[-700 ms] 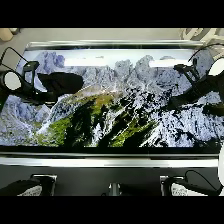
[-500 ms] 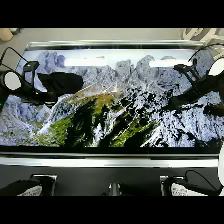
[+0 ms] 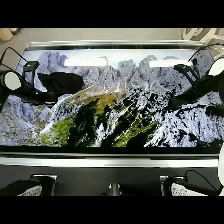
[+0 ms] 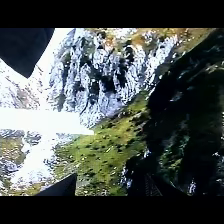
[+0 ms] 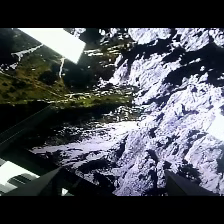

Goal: Fold the shirts.

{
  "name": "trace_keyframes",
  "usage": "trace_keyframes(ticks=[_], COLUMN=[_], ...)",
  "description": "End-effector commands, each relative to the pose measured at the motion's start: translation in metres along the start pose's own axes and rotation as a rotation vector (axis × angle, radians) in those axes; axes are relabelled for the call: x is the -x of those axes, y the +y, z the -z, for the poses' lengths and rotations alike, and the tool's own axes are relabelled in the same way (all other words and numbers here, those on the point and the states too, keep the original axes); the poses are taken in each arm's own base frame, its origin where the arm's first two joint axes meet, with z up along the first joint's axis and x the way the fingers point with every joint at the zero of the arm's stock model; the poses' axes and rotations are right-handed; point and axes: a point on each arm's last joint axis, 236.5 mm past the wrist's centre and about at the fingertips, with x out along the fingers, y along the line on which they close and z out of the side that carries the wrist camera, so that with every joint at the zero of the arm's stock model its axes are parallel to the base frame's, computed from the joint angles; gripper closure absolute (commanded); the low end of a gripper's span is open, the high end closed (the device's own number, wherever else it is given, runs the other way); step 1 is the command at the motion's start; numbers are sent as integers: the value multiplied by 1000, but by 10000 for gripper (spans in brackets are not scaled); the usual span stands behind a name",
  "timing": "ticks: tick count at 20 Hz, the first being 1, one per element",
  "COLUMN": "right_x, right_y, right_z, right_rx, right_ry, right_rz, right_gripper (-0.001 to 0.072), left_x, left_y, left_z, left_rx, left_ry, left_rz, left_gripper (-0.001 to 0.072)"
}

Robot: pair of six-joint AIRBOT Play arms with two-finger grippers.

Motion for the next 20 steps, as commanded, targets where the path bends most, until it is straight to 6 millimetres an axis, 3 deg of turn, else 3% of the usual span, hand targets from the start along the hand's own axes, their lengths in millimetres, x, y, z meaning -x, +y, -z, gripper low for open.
trace_keyframes(ticks=[1,4,6,9,12,14,17,20], right_x=[0,3,3,6,11,11,7,7], right_y=[-4,-19,-21,-28,-38,-35,-24,-19], right_z=[-6,-30,-33,-44,-62,-62,-54,-56], right_rx=[0,-1,-1,0,4,6,46,55], right_ry=[-27,-126,-141,-188,-268,-265,-230,-239], right_rz=[16,80,89,120,164,150,108,87], right_gripper=[39,39,39,39,38,38,38,38], left_x=[0,-1,2,-4,-55,-100,-160,-195], left_y=[-1,-10,-20,-30,-6,5,-6,-13], left_z=[-4,-39,-64,-110,-140,-152,-155,-152], left_rx=[13,55,79,95,158,220,310,346], left_ry=[-15,-158,-258,-403,-307,-183,-48,-15], left_rz=[3,44,91,143,109,127,233,268], left_gripper=[197,196,196,140,163,161,135,149])
